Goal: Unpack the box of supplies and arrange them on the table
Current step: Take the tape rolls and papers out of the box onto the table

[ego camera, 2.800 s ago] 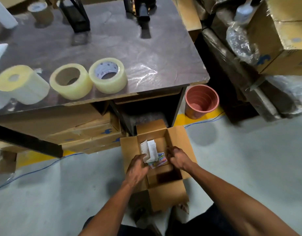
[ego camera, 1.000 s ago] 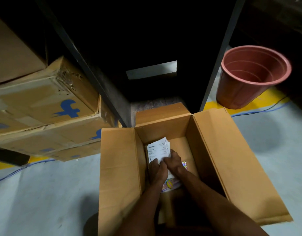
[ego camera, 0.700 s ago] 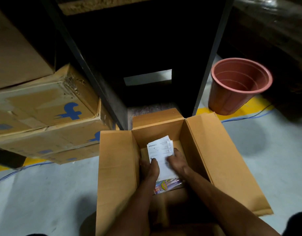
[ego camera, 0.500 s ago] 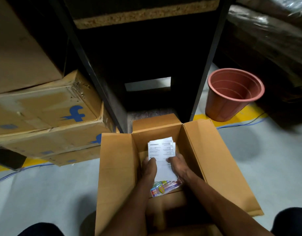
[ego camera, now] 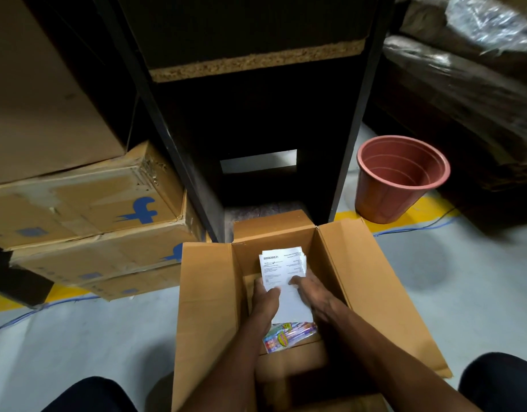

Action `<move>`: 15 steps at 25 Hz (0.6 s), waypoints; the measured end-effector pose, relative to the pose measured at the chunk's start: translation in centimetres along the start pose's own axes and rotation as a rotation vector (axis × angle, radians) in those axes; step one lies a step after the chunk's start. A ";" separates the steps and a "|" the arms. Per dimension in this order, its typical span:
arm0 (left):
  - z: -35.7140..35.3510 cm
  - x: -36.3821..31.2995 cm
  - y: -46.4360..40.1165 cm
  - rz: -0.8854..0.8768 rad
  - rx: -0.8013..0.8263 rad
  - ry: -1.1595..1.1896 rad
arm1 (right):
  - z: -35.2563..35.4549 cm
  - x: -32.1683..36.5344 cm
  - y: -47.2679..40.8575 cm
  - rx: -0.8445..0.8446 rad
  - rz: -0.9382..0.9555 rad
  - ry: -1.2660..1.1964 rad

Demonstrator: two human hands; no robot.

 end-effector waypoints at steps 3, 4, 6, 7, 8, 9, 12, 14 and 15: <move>0.2 -0.6 -0.2 -0.003 0.023 -0.038 | 0.1 -0.2 -0.3 -0.001 -0.003 -0.046; 0.3 -0.8 -0.4 0.000 0.033 -0.048 | 0.1 -0.1 -0.4 -0.007 0.001 -0.051; 0.4 -0.9 -0.6 0.013 0.038 -0.048 | 0.0 0.3 -0.4 -0.011 -0.008 -0.035; 0.4 -0.9 -0.8 0.017 0.044 -0.037 | 0.1 0.4 -0.5 -0.010 -0.016 -0.032; 0.5 -1.0 -1.0 0.024 0.057 -0.026 | 0.0 0.7 -0.6 0.001 -0.017 -0.026; 0.5 -1.0 -1.2 0.033 0.069 -0.009 | 0.0 0.9 -0.5 0.010 -0.016 -0.018; 0.7 -1.6 -1.6 0.054 0.064 0.028 | 0.0 1.6 -0.1 0.011 -0.008 0.019; 0.7 -2.5 -1.2 0.064 0.056 0.028 | 0.0 2.4 0.4 0.009 -0.026 0.041; 0.7 -3.1 -0.5 0.069 0.056 0.038 | -0.1 2.8 0.9 0.004 -0.039 0.035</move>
Point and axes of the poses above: each hand's wrist, its own y-axis away from the middle knuckle, its own z-axis out of the back of the hand, x = y × z, the point moved 5 cm from there along -y, towards the middle knuckle, and after that the axes turned 9 degrees about -z, right-handed, at the moved point
